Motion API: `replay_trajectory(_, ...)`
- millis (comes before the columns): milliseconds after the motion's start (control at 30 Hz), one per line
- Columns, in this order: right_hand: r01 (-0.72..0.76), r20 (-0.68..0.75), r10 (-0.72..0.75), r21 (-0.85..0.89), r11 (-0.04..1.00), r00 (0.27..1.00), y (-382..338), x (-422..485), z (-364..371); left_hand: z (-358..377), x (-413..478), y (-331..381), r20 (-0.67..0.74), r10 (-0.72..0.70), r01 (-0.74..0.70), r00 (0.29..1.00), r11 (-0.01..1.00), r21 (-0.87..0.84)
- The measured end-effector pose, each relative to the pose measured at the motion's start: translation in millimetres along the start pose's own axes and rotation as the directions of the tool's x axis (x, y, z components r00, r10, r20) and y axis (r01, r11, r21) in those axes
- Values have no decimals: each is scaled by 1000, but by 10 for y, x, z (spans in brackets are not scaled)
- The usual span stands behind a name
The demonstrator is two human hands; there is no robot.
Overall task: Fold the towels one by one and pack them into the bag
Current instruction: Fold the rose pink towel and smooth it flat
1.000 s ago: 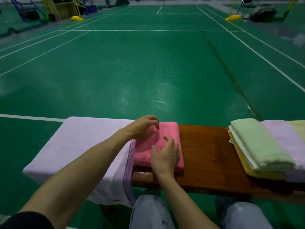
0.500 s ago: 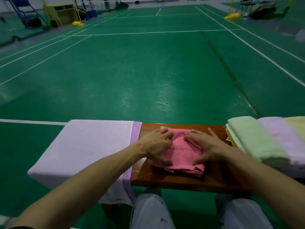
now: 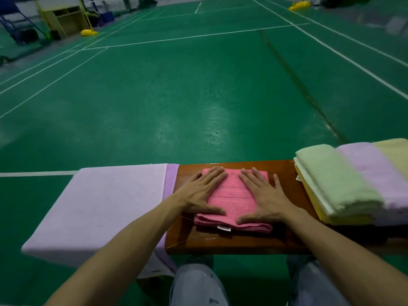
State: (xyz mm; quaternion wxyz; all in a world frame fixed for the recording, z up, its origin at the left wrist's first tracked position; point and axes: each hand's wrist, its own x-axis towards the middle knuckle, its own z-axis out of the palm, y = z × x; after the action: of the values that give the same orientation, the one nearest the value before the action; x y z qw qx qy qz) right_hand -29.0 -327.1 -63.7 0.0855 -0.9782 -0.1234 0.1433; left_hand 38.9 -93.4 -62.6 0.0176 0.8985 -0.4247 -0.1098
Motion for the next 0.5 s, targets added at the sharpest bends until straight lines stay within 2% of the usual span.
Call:
replay_trajectory(133, -41, -42, 43, 34, 999, 998, 0, 33, 22, 41, 99, -147, 0, -15, 15, 1000, 999, 38)
replay_trajectory(400, -63, -2, 63, -49, 997, 998, 39, 85, 52, 71, 112, -159, 27, -28, 27, 999, 998, 63)
replay_trajectory(500, -76, 30, 78, -57, 995, 997, 29, 84, 14, 12, 138, -121, 88, -46, 37, 995, 993, 110)
